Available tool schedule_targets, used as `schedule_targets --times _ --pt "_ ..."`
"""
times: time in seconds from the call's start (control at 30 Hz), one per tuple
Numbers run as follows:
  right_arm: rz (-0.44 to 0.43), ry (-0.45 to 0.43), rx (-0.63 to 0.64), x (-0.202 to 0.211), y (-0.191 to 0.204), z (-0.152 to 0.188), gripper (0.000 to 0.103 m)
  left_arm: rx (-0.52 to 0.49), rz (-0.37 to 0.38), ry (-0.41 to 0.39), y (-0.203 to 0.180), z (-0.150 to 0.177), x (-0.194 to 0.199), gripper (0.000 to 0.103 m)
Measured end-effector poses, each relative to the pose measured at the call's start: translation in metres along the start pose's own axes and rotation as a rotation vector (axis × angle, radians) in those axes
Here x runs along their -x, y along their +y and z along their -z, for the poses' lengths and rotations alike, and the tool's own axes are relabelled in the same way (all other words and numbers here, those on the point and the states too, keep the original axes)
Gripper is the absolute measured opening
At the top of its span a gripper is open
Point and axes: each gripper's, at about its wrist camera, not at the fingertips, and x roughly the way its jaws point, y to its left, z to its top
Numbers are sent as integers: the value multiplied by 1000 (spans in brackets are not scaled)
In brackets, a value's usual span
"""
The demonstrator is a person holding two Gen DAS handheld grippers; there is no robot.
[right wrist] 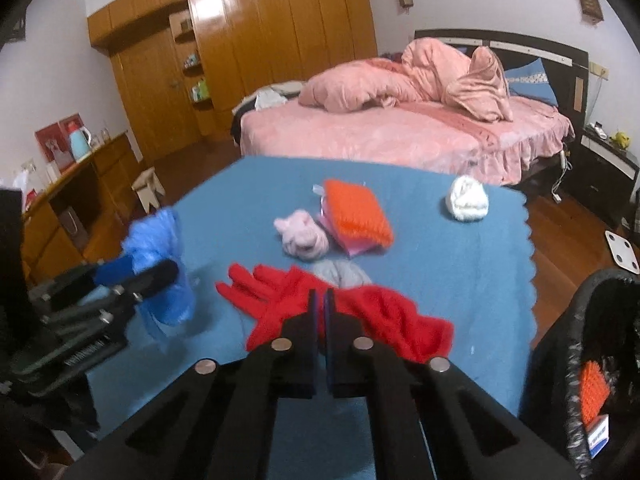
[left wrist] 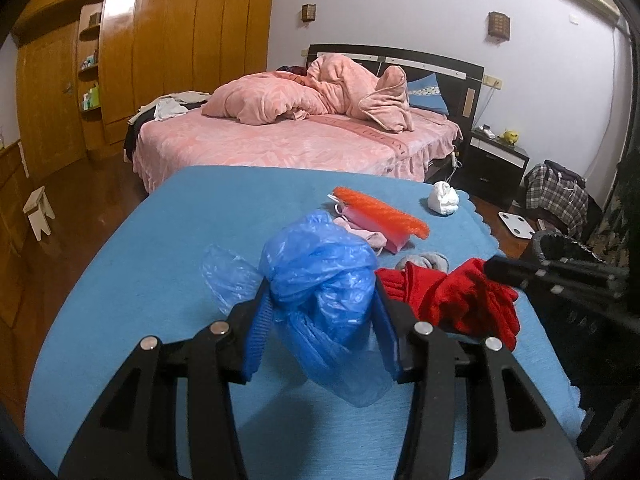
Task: Collect trash
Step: 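Grasp the blue plastic bag with the left tool while the right tool releases the gloves, then grasp the red glove again with the right tool and lift it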
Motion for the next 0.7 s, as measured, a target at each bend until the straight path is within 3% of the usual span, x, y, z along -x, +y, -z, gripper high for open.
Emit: schedule_targets --times 0.2,0.23,0.27,0.33,0.43,0.5,0.57,0.7 --pt "27 -10 -4 7 -4 -7 7 -9 7 -5 -6 1 2 45" --pt "39 0 -9 4 -6 -6 17 -8 8 -3 -7 1 2 45" --pt "49 9 -13 2 -7 -4 33 -7 9 -2 -6 2 2 45" --pt "74 28 -23 -7 -10 1 49 -8 9 2 -6 2 2 46" --pt "90 58 -30 -18 -16 5 49 -9 10 6 -7 2 0 46" --pt "61 86 -45 -25 -20 8 31 -9 11 8 -7 2 0 46" --pt "37 80 -46 -22 -20 8 6 -11 11 9 -8 2 -1 46" --pt "7 33 -39 -4 -18 2 0 -8 11 8 -9 2 -1 46"
